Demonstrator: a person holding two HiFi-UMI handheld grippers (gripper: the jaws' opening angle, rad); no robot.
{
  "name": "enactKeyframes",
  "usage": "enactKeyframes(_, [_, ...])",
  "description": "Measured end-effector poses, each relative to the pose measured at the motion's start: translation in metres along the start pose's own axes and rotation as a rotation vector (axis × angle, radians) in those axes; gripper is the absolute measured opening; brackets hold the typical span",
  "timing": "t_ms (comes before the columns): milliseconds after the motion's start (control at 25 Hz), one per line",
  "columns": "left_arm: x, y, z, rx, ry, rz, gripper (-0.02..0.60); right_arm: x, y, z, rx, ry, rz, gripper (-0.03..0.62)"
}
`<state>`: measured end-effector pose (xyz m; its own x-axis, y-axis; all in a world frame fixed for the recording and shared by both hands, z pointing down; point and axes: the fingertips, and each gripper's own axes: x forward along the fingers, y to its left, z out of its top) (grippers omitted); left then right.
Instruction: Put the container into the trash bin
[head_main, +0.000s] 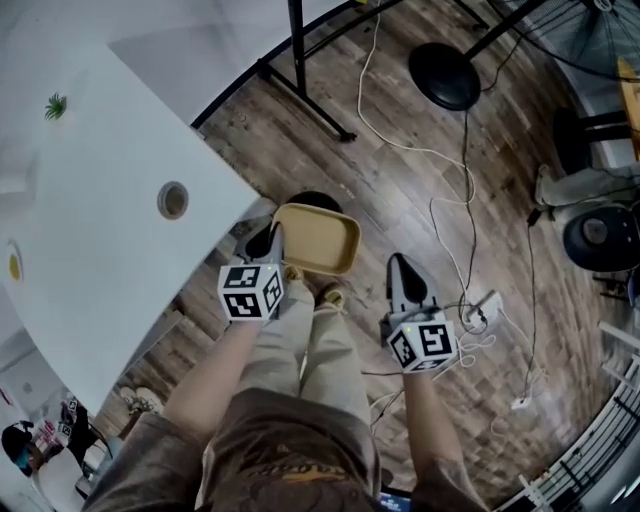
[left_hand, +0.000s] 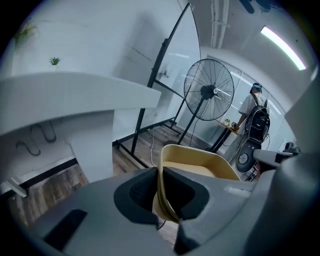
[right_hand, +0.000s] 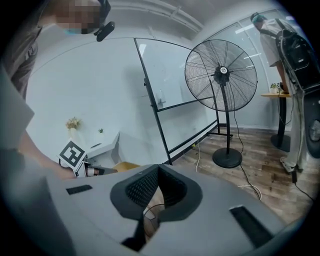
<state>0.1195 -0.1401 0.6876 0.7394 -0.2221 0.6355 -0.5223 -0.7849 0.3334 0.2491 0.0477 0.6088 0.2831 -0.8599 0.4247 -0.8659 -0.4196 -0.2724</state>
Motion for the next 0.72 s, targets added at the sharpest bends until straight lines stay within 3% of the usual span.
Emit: enactKeyframes(720, [0.087, 0.035, -0.088, -0.001, 0.070, 0.023, 0.021, 0.051, -0.024, -0.097, 0.034, 0.048, 0.031, -0.006])
